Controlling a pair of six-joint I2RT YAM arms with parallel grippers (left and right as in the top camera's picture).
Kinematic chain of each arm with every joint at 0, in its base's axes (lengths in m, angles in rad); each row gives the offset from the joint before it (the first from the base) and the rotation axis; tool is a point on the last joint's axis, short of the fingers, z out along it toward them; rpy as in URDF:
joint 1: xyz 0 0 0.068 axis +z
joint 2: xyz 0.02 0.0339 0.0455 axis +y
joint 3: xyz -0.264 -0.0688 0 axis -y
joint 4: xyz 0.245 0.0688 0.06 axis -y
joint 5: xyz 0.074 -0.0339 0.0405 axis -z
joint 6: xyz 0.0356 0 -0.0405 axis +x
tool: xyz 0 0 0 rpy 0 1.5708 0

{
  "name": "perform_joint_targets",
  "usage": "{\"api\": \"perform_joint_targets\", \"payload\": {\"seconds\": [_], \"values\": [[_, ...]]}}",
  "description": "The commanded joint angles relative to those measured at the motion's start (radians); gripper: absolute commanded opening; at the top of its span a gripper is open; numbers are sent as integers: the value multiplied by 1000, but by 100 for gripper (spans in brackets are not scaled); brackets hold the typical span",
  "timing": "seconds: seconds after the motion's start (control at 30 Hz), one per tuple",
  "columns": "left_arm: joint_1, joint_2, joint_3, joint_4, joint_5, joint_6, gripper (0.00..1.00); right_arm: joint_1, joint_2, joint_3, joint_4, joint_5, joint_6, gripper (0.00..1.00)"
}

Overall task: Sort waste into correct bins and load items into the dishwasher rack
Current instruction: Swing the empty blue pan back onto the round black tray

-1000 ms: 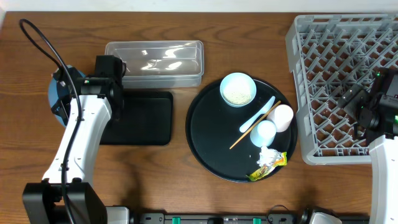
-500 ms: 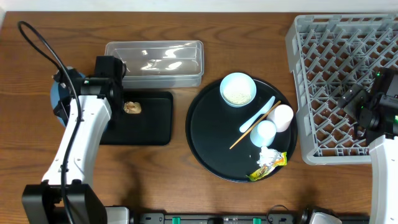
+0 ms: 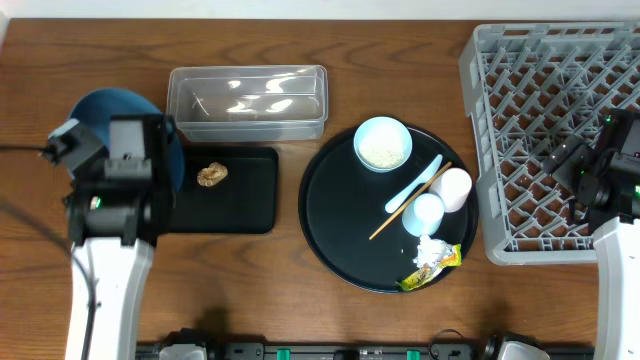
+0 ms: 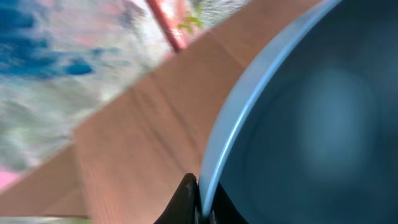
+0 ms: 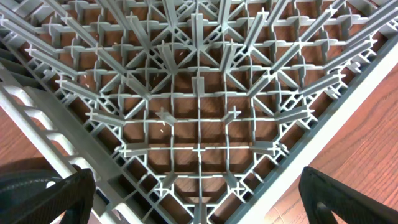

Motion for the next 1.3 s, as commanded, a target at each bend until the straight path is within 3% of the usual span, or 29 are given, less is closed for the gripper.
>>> {"api": "perform_joint_targets", "payload": {"seconds": [0.0,0.23,0.37,0.77,0.9,1.1,1.27], "values": [[3,-76,7,16,220,-52,6,-6,0,17,-2,3,-7,99],[0,-130,6,56,804,-60,6,-6,0,17,-2,3,-7,99],[-52,-99,1,38,1005,-38,6,-6,0,17,-2,3,-7,99],[-324,91,1,-48,1014,-43,6,-6,0,17,-2,3,-7,99],[-402,180,1,-47,955,-50,6,-6,0,16,-2,3,-7,99],[-428,283,1,-42,824,-80,6,-6,0,17,-2,3,-7,99],[-442,370,1,-42,835,-84,6,-6,0,16,-2,3,-7,99]]}}
